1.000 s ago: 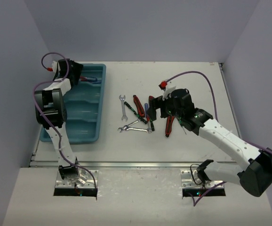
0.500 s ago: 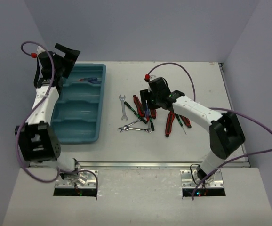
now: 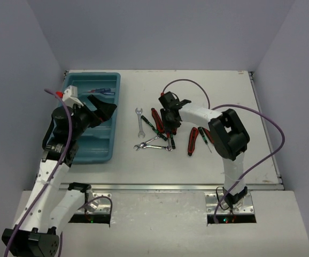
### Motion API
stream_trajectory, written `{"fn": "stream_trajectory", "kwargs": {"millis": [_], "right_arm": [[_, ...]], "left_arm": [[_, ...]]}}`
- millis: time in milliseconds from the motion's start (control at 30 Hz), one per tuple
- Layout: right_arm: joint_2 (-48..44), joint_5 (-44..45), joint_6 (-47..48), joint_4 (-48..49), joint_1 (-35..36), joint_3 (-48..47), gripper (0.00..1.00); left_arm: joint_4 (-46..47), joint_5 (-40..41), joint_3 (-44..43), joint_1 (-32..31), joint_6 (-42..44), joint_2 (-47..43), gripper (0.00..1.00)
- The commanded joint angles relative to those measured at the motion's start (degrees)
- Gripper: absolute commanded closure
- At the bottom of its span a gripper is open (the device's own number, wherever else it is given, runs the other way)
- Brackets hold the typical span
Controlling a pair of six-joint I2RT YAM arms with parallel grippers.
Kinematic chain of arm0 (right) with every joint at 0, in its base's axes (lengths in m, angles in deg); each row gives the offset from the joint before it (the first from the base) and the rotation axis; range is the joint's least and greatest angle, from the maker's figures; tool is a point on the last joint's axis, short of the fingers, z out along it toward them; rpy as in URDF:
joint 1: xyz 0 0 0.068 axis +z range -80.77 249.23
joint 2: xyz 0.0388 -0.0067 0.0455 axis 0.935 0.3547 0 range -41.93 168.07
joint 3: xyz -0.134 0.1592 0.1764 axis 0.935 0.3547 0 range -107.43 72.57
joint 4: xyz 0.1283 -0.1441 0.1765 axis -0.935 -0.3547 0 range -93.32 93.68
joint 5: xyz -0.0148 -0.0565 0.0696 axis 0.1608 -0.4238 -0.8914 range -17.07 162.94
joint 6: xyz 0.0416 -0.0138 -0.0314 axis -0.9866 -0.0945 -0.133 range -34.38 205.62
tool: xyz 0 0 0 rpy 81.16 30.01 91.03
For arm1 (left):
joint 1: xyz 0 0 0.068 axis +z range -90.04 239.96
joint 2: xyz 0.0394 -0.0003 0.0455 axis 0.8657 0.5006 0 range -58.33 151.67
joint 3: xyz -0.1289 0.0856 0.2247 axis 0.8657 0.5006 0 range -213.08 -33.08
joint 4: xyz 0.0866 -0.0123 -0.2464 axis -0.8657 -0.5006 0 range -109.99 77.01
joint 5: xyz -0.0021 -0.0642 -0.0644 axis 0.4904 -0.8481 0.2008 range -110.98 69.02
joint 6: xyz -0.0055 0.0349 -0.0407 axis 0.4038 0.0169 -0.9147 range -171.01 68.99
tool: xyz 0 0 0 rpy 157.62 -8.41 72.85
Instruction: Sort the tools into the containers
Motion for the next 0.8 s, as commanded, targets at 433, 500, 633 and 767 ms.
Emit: {"fn": "stream_trajectory", "kwargs": {"millis": [433,500,633,767], "right_arm": [[7.28,5.16,0.96,-3.19,-0.65,-9.70,0.76],[6.90,5.08,0.75,-3.22,-0.65,-9.88,0.80],[5.37,4.80,0.60,-3.87,-0.62,-11.27,0.88],[1.65,5.11,1.41,-4.28,-0.58,-12.67,0.96]], "left_arm": [[-3.37,-1.29,1.58,0.16,7.57,-2.67,0.00],[-1.84,-2.32,2.36,0.16,7.17,-1.46,0.00],[4.03,-7.43,4.68,0.16,4.22,3.15,0.00],[11.40,-11.76,6.41,0.16,0.66,7.76,0.00]]}}
